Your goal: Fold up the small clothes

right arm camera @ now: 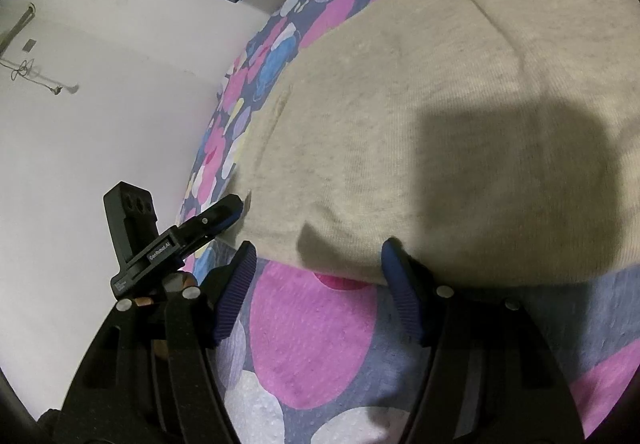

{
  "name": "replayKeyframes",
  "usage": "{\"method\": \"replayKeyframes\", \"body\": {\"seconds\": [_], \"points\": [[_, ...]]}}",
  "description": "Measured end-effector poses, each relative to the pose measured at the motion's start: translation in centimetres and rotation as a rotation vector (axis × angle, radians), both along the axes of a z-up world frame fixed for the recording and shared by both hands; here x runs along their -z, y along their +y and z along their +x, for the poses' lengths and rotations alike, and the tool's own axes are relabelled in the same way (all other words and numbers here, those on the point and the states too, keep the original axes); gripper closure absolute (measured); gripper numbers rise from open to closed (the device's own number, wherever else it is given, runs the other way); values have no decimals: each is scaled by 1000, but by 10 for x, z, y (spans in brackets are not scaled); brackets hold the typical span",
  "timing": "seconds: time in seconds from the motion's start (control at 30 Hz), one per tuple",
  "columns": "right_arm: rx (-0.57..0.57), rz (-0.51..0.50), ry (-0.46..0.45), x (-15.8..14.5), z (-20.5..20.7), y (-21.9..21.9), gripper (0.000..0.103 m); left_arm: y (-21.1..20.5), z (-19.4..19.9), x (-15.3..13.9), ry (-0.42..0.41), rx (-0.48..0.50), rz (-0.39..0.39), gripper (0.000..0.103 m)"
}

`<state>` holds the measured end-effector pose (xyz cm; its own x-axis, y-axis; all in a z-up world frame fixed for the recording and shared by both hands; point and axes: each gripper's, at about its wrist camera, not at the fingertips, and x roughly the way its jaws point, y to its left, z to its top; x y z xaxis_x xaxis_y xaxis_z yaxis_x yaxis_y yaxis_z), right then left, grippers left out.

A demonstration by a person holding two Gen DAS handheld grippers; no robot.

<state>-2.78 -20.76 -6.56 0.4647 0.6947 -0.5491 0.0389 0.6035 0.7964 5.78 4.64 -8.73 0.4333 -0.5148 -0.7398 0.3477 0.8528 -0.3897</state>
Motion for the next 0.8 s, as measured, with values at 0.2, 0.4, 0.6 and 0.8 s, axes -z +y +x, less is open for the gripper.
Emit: {"method": "replayKeyframes", "body": {"seconds": [0.2, 0.4, 0.6, 0.8], "points": [[-1, -7, -26, 3, 2, 1, 36, -1, 1, 1, -7, 3, 8, 37], [-7, -25, -61, 3, -2, -1, 36, 4, 1, -3, 7, -2, -18, 37], [-8, -28, -82, 4, -3, -2, 36, 27, 4, -17, -24, -63, -30, 32], [-19, -8, -135, 3, -6, -2, 27, 56, 32, -5, 4, -154, 12, 30]]}}
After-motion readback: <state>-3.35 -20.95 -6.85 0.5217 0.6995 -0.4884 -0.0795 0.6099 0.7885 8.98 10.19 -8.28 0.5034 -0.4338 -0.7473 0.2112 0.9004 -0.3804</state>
